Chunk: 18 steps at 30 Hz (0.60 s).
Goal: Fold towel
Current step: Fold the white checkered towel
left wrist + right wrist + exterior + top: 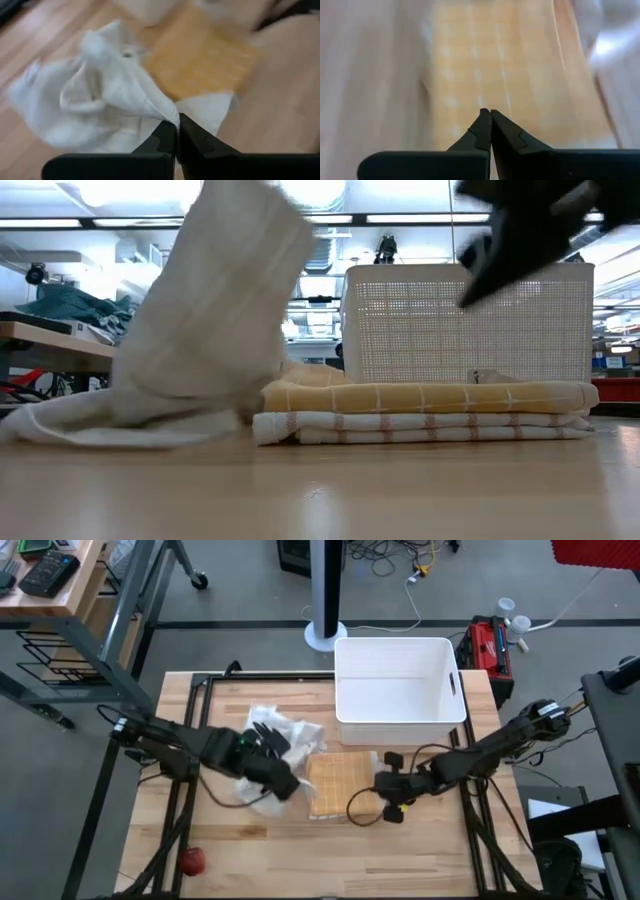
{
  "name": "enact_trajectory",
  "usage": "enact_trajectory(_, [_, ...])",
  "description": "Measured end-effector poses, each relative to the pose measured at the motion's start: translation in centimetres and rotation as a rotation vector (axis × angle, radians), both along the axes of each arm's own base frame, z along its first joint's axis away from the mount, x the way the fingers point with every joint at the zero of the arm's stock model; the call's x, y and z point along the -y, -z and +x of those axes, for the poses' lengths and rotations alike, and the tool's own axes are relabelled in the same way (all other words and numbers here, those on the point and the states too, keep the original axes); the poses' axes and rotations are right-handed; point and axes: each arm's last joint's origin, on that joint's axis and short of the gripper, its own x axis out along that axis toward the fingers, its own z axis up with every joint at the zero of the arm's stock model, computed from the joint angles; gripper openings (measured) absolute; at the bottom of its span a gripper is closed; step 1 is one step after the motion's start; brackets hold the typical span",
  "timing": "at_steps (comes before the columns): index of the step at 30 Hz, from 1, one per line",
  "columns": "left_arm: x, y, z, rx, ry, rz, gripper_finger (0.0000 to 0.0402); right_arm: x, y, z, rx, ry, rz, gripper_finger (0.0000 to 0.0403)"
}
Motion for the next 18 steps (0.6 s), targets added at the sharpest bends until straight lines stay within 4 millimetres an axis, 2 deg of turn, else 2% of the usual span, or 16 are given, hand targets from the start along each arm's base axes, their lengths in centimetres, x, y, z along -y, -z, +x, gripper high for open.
enact_trajectory(3, [2.9,-1.2,0.7,0.034,0.117,-0.007,0.0,-1.4,-1.8,0.7,0.121,-0.117,-0.082,0.0])
enact_trajectory(6, [5.7,-1.6,1.3,0.048,0.199,-0.016,0.0,-2.6,-3.7,1.2,0.234,-0.222,-0.166,0.0])
enact_trajectory(11, [9.5,-0.3,2.9,0.039,0.211,-0.03,0.0,-3.6,-6.5,1.8,0.354,-0.295,-0.227,0.0])
enact_trajectory(15, [11.1,1.1,4.3,0.103,0.105,0.075,0.0,-4.0,-7.7,2.1,0.386,-0.328,-0.128,0.0005])
enact_trajectory(18, [11.6,1.9,5.3,0.141,0.041,0.132,0.0,-4.5,-7.4,2.3,0.364,-0.358,-0.029,0.0025])
